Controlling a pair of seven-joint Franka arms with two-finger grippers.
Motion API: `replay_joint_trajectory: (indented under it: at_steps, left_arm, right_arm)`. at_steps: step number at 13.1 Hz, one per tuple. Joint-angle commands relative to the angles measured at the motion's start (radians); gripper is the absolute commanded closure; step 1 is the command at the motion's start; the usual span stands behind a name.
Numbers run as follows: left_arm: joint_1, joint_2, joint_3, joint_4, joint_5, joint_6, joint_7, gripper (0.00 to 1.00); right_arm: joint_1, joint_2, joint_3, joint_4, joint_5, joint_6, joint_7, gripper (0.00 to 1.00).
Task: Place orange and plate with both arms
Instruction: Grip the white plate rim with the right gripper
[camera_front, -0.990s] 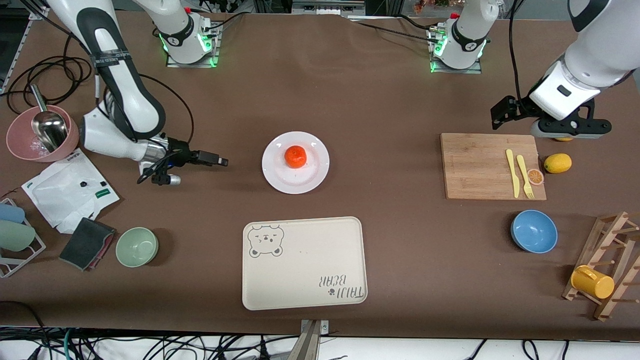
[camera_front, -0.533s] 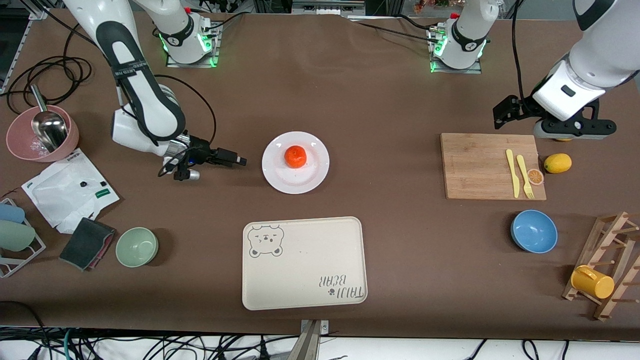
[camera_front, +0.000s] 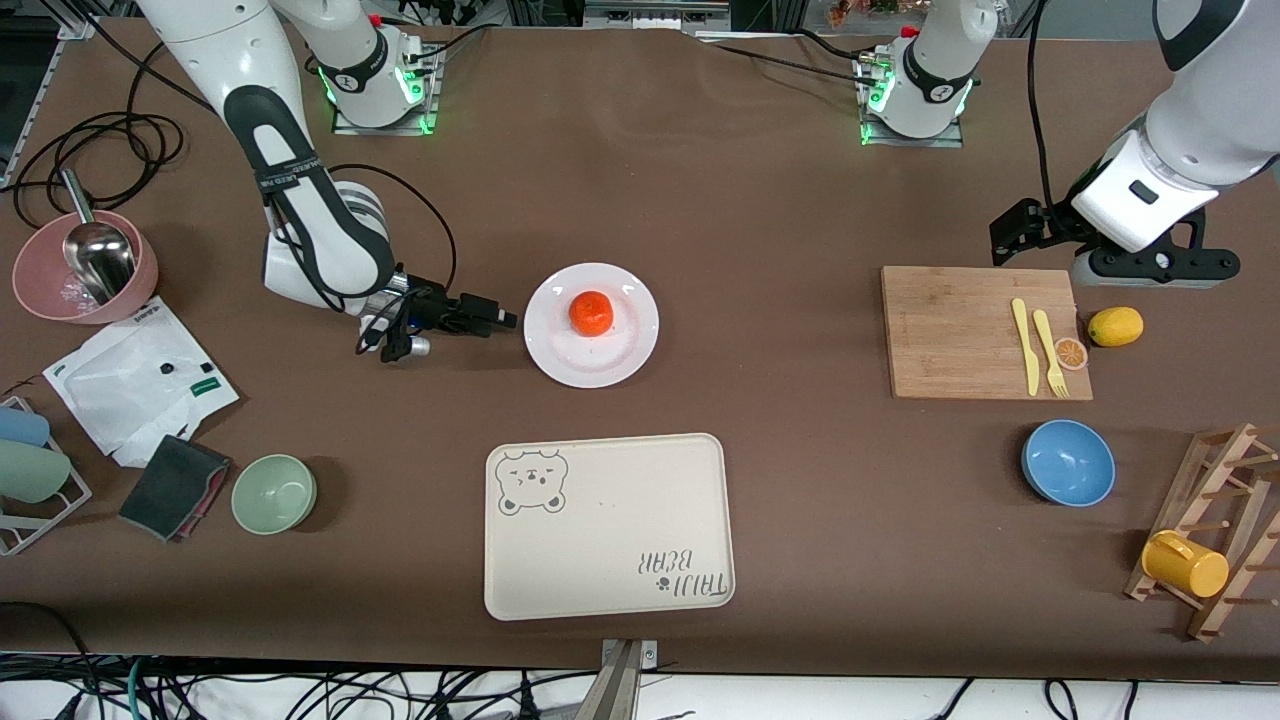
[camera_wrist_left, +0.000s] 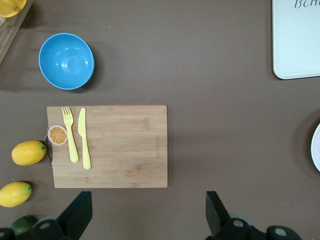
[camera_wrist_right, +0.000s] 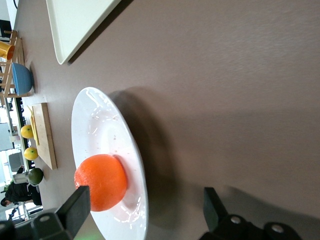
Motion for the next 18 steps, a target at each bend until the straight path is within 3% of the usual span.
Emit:
replay_joint_trajectory:
  at_steps: [1,7,9,12,16,18]
  left_arm:
    - [-0.007,0.021,0.001,0.039,0.019,-0.025,0.01,0.0]
    - [-0.016,0.023,-0.002,0.046,0.019,-0.042,0.006,0.0]
    - [-0.012,0.028,-0.002,0.046,0.019,-0.045,0.007,0.0]
    - [-0.007,0.028,-0.002,0.046,0.019,-0.048,0.007,0.0]
    - [-0.007,0.028,-0.004,0.046,0.019,-0.048,0.007,0.0]
    - [-0.002,0.028,-0.004,0.046,0.019,-0.052,0.007,0.0]
  right_arm:
    - [0.022,0.024,0.005,0.025,0.042,0.018,-0.028,0.0]
    - [0.066,0.068,0.003,0.073,0.096,0.033,-0.033,0.02]
    - [0.071,0.075,0.003,0.074,0.098,0.035,-0.051,0.1]
    - [0.075,0.081,0.003,0.087,0.098,0.035,-0.051,0.37]
    - [0.091,0.081,0.003,0.09,0.104,0.035,-0.051,0.95]
    - [0.092,0.082,0.003,0.09,0.098,0.035,-0.056,1.0]
